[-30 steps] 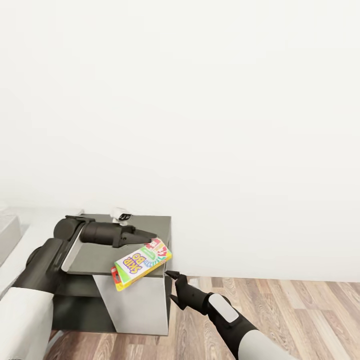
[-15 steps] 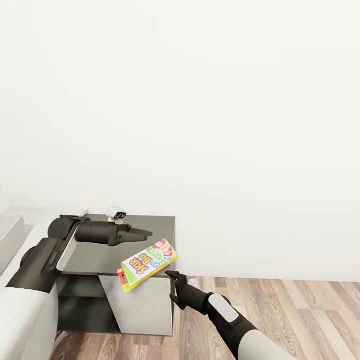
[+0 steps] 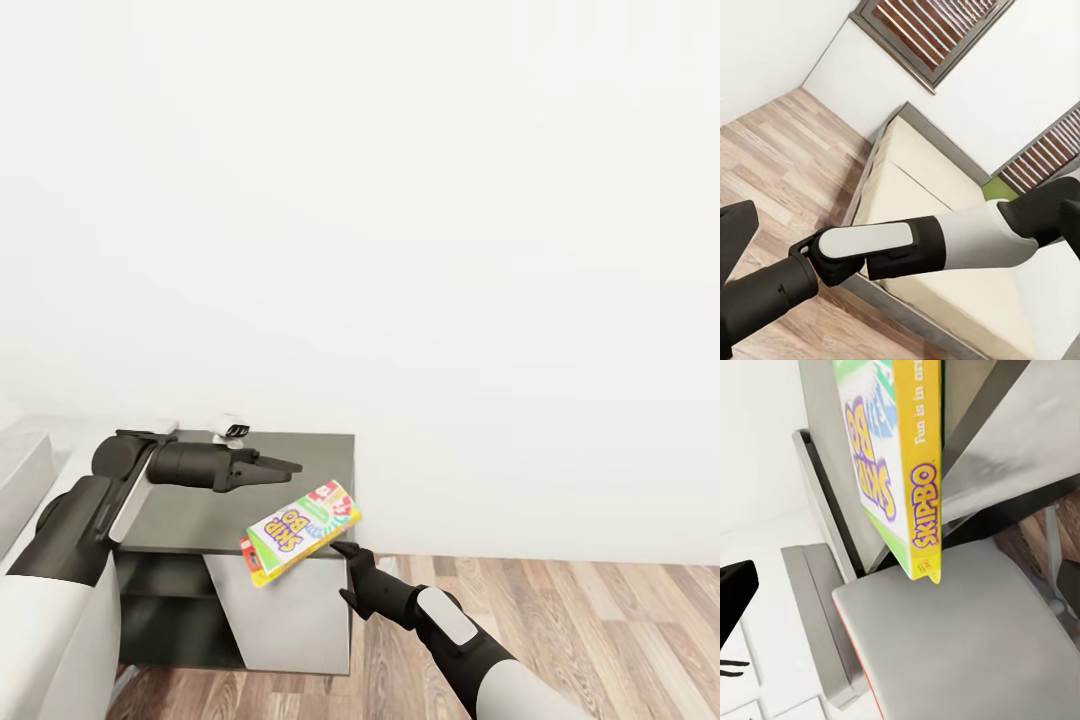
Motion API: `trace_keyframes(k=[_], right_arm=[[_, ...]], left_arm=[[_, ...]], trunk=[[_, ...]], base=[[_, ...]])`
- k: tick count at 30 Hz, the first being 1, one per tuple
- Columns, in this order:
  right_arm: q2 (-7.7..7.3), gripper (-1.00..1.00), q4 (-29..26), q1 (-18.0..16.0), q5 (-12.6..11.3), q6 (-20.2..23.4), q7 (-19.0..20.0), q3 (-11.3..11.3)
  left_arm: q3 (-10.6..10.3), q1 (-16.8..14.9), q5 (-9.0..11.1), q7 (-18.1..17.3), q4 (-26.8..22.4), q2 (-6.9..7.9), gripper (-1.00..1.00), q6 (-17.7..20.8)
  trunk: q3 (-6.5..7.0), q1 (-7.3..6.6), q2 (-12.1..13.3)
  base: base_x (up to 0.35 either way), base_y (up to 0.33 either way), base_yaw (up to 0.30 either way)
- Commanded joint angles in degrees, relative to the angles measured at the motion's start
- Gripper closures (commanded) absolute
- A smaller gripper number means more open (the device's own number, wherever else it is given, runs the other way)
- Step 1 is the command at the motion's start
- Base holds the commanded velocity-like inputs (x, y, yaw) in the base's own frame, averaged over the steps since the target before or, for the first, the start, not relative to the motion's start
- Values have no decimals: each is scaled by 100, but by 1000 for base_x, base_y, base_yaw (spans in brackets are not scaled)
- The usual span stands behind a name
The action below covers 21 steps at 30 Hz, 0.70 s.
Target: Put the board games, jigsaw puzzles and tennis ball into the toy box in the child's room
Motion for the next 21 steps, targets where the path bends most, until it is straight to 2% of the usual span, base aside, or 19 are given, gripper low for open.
trace_keyframes(k=[1,7,21], right_arm=[[0,-100,8,-6,1,5,23,10],[0,-100,8,-6,4,8,82,22],[0,-100,8,-6,4,8,154,28]], left_arm=[[-10,-5,4,-21,-1,6,-100,61],[-10,-5,5,-21,-3,8,-100,61],[-10,-5,6,-21,-3,8,-100,61]], trunk=[[-7,1,-5],[-7,1,-5],[-7,1,-5]], base=[[101,72,0],[130,88,0],[31,8,0]])
